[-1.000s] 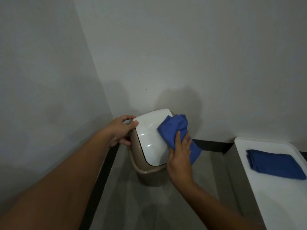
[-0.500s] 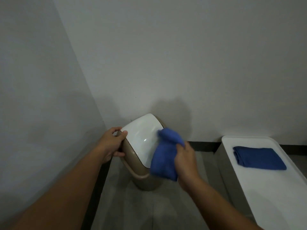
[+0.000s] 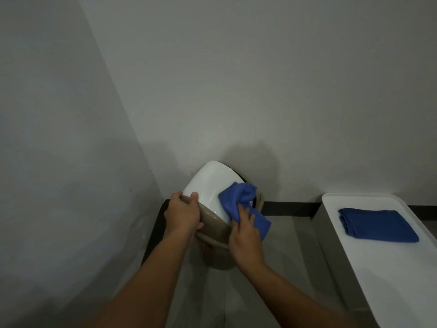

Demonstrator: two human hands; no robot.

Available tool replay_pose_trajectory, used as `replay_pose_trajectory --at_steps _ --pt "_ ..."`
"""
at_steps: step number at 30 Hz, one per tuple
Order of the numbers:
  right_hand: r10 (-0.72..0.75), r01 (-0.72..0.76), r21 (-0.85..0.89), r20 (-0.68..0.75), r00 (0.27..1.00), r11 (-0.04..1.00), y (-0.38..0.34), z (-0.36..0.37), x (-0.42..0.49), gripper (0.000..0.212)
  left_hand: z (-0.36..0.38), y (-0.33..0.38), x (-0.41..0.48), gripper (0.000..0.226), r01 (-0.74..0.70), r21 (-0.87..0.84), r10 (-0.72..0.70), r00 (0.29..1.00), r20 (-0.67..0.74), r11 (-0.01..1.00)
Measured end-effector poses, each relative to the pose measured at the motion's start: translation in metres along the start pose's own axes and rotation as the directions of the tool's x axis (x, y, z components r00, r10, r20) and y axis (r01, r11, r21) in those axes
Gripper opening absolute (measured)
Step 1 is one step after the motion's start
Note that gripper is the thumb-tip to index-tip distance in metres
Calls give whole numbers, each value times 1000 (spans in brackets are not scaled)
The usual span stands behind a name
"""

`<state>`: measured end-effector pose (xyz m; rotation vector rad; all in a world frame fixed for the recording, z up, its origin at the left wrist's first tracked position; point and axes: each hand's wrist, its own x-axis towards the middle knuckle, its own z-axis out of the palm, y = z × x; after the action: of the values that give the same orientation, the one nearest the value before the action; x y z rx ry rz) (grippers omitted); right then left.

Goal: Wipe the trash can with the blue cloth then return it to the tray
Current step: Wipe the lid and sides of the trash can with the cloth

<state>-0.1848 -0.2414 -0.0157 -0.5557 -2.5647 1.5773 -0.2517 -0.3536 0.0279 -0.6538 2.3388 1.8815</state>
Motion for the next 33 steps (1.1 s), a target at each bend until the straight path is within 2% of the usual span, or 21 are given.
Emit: replay_pose_trajectory --at_steps 10,14,16,19,21,22,24,26,27,29,31,33 --pt "-93 106 95 -138 986 990 5 1 -8 46 16 -9 -52 54 -45 75 52 994 -93 996" --pt "-145 169 92 -226 963 981 18 -16 12 44 22 -21 -77 55 -144 161 144 990 12 976" --pt "-141 175 121 -243 960 977 24 -30 25 42 23 -27 -83 53 -202 284 188 979 75 937" --pt "1 120 280 -397 918 952 23 -52 40 39 7 -20 -65 36 -253 424 241 967 84 870" --pt "116 122 410 -509 853 904 22 -66 44 40 -10 -7 -37 29 -259 406 291 957 -18 876" --pt "138 124 421 -540 830 898 22 -71 42 40 -17 -1 -21 29 -271 363 305 952 -37 891" --pt "138 101 397 -530 837 912 23 -73 34 41 -25 9 8 38 -339 302 332 940 76 891" --pt "129 68 384 -464 877 921 20 -66 24 43 -25 14 31 55 -389 266 299 898 324 882" --pt "114 60 376 -423 899 925 18 -63 20 44 -23 16 38 66 -365 229 231 858 458 902" --pt "80 46 343 -342 936 938 12 -57 14 44 -20 15 46 88 -268 184 75 730 679 946" --pt "31 54 299 -273 961 953 6 -51 7 44 -16 8 51 106 -285 126 77 607 791 950" --pt "-57 104 207 -219 974 973 1 -43 0 47 -12 2 56 117 -314 59 138 571 809 948"
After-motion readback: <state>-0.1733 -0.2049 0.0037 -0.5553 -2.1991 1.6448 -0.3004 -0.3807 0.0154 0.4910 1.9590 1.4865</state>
